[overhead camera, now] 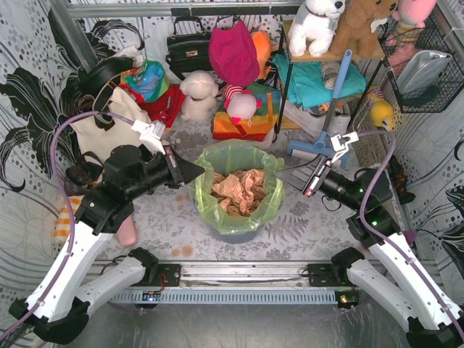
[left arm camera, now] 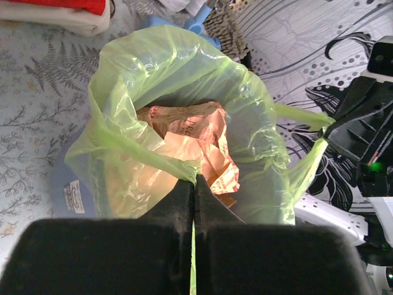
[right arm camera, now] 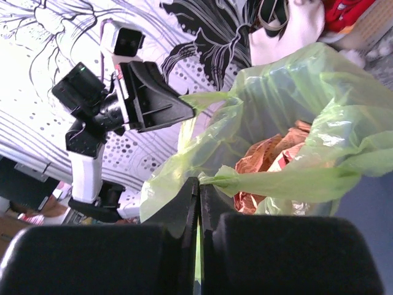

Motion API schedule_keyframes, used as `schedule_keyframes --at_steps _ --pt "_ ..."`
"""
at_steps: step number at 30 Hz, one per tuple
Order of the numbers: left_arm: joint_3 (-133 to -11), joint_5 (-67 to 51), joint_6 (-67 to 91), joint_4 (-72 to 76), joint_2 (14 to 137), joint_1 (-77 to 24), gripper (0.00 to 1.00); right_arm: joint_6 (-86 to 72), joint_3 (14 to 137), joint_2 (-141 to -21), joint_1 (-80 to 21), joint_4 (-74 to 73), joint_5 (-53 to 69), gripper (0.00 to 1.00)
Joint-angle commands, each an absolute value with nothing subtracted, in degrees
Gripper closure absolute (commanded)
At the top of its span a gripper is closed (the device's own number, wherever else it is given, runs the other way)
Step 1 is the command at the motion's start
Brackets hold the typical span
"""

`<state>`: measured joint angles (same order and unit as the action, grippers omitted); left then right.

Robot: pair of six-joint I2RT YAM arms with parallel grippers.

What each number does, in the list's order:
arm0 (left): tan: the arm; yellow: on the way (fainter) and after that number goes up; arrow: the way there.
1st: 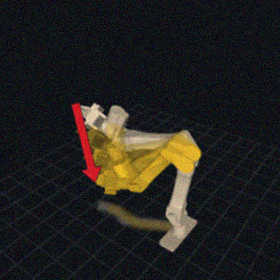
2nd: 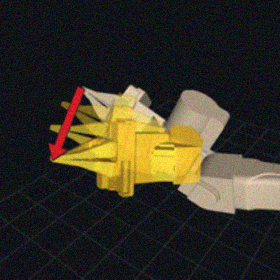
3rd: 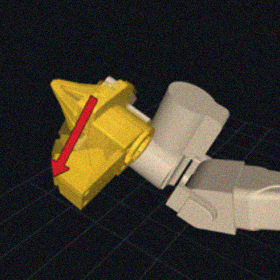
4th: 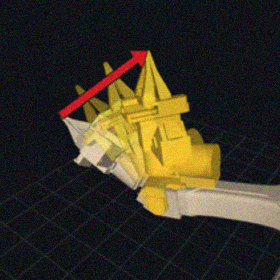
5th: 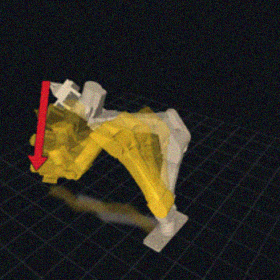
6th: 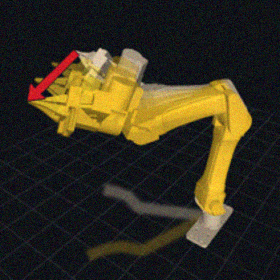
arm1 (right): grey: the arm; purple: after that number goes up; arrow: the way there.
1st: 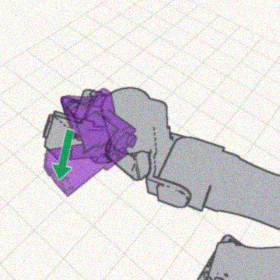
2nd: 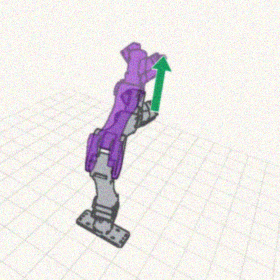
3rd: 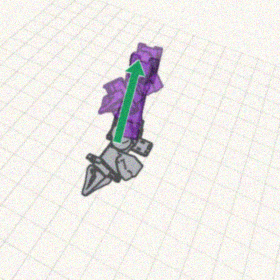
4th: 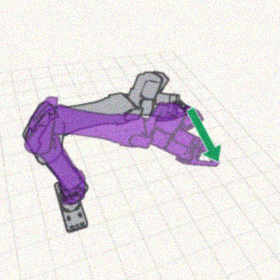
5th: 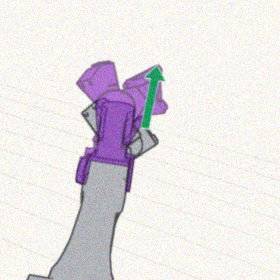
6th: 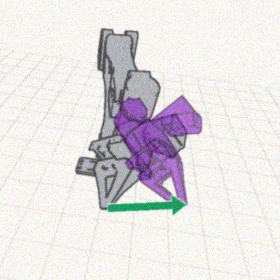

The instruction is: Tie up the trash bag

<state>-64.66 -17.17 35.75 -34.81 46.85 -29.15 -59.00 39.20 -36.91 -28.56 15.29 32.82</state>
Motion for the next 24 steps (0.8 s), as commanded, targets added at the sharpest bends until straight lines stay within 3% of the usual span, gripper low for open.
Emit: schedule_keyframes --at_steps 1,11,19,24 --pt "-68.3 -18.2 36.4 -32.1 46.2 -28.8 1.00 -55.4 43.1 -34.1 -28.4 10.8 25.3 1.00" --pt "-67.5 -11.9 36.7 -32.7 48.6 -28.8 1.00 -53.0 44.3 -33.9 -28.4 0.2 16.9 1.00" --pt "-65.9 -8.9 35.4 -31.6 53.3 -28.8 1.00 -52.9 43.0 -37.4 -28.3 -0.2 14.4 1.00" --pt "-65.1 -17.1 35.0 -26.0 55.8 -28.8 1.00 -51.4 41.8 -38.2 -28.4 -2.3 14.5 1.00"
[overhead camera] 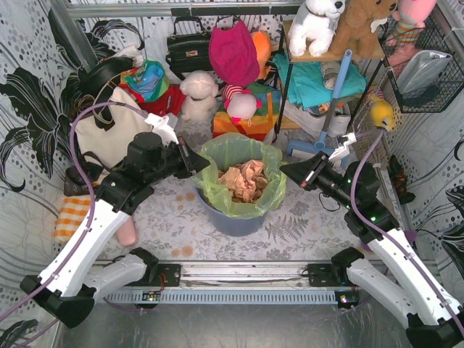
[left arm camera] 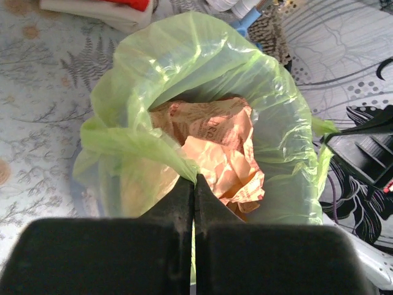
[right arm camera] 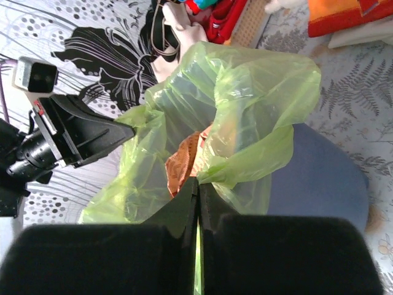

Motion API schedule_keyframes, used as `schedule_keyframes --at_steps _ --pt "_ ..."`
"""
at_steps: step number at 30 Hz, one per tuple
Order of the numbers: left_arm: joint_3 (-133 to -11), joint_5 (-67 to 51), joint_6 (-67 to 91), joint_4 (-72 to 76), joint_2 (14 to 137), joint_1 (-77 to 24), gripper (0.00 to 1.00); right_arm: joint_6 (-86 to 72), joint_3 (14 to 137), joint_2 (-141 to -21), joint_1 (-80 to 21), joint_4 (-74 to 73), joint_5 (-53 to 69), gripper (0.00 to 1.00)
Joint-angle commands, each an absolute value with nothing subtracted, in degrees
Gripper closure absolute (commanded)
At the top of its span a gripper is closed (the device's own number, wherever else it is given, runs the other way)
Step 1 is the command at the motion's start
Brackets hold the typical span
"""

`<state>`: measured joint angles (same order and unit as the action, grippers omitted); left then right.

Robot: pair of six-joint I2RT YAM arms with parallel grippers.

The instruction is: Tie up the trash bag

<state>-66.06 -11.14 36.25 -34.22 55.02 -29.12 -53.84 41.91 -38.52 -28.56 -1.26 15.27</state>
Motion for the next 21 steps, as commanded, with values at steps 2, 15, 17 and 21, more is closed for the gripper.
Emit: schedule_keyframes --at_steps 2,15,17,21 --pt "-63.9 -23.8 35.4 -21.8 55.7 -28.8 1.00 -50.6 41.0 -37.9 -28.4 -2.2 17.0 1.00" --pt "-63.1 -27.5 35.9 -23.9 55.6 -28.8 1.00 -52.3 37.7 -36.4 -28.4 13.6 44.4 1.00" --pt "-63.0 -27.5 35.9 -24.1 55.7 -28.8 1.00 -53.8 38.6 -39.0 -28.3 17.6 45.8 1.00" --pt "-63.3 -27.5 36.6 -24.1 55.4 -28.8 1.00 -55.3 42.2 -43.3 -28.4 21.6 43.1 1.00"
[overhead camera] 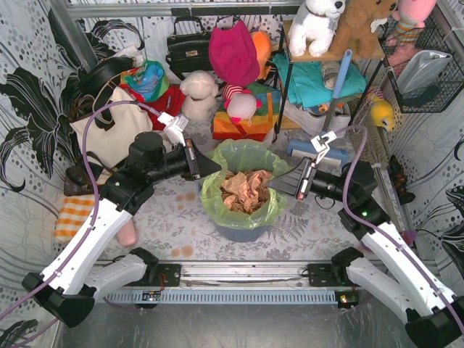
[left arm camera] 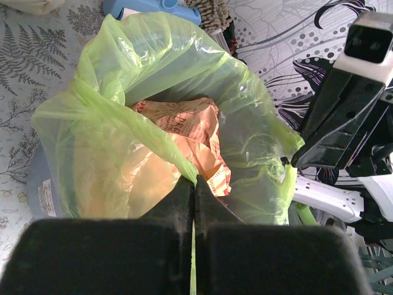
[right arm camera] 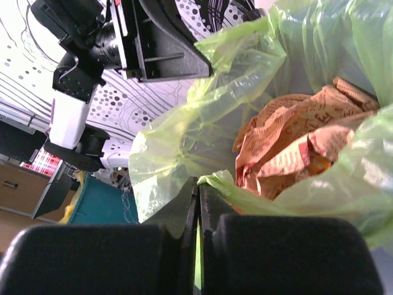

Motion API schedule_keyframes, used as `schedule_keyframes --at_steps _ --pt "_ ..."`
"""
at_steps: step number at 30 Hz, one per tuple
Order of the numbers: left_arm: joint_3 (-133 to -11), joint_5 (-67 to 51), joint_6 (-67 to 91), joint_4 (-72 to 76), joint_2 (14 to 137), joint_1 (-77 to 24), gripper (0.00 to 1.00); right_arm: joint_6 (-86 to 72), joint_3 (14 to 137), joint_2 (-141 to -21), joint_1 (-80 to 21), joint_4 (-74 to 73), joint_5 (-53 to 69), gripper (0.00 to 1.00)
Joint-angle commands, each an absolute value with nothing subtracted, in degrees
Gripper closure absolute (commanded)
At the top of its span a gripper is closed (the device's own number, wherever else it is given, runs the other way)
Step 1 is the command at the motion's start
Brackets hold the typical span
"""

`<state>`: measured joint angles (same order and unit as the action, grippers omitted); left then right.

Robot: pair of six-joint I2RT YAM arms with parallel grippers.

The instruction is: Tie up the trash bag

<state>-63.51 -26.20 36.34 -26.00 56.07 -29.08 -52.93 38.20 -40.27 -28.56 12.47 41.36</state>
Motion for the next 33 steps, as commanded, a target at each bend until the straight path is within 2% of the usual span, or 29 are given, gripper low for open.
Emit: schedule_keyframes --at_steps 1,8,16,23,29,33 --pt "-63.4 -27.4 36.7 -24.0 55.3 -28.8 1.00 -56.2 42.7 -44.1 -28.3 22.8 42.2 1.00" --pt "-64.6 -27.3 37.0 -23.9 55.4 -28.8 1.00 -62.4 43.5 -45.7 -28.3 30.4 34.4 1.00" --pt "-67.3 -27.3 36.9 -24.6 55.6 -28.8 1.00 -61.0 44.0 -41.1 -28.3 25.3 24.9 1.00" --pt "-70.3 -26.1 37.6 -24.8 54.9 -28.8 1.00 -56.4 48.2 -38.5 -28.3 14.0 16.7 1.00" --pt "-70.1 -13.8 41.0 -23.9 52.8 -28.8 1.00 -56.1 53.1 -39.7 -28.3 -6.0 5.1 1.00" --pt "-70.5 -11.3 42.2 -26.6 56.7 -28.8 1.00 -57.7 52.8 -42.3 -28.3 -10.3 1.9 1.00"
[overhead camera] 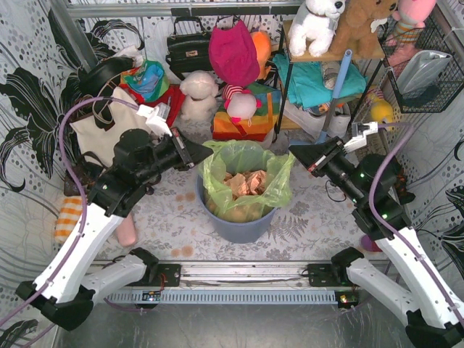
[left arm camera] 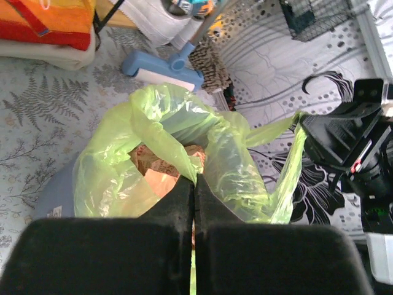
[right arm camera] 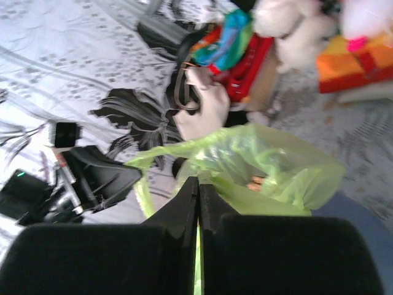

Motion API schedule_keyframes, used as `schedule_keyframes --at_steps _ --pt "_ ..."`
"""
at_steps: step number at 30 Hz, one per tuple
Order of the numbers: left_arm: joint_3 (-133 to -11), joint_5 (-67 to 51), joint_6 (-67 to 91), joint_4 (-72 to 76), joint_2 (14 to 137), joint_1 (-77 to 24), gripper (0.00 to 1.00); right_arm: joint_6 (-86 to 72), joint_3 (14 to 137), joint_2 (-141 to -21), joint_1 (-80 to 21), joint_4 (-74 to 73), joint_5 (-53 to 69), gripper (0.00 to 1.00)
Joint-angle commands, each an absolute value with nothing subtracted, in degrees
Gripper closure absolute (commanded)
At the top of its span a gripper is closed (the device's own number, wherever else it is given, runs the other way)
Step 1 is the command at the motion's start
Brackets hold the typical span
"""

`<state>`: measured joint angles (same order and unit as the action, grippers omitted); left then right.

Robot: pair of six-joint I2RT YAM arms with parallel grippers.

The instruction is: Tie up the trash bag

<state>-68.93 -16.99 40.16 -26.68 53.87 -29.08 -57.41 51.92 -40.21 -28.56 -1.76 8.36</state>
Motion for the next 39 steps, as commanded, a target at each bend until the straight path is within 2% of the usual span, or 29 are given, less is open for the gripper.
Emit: schedule_keyframes --at_steps 1,14,21,30,36,39 --pt "-70.3 -10.9 42.5 -26.3 57.4 -28.7 1.00 -58.0 52.2 -42.9 -28.3 -9.9 1.6 1.00" --pt "-76.0 -4.6 38.9 -22.3 67.4 -28.3 1.00 -57.4 54.3 -54.3 -28.4 -2.5 -4.8 1.00" --pt "-77.9 -6.0 37.4 -17.1 70.7 -28.3 1.00 -54.7 56.6 -58.4 -28.4 8.4 -3.0 1.00" --pt "-75.7 -17.6 33.6 -5.8 66.9 -28.3 1.00 -51.7 57.5 -58.7 -28.4 23.6 10.7 1.00" --pt "-65.8 -30.0 34.6 5.2 58.4 -28.2 1.00 -54.1 52.4 -55.1 -28.7 32.0 27.9 1.00" --pt "-62.0 -35.1 35.7 7.4 55.2 -28.3 1.00 -53.6 49.0 -50.3 -29.3 31.3 30.7 1.00"
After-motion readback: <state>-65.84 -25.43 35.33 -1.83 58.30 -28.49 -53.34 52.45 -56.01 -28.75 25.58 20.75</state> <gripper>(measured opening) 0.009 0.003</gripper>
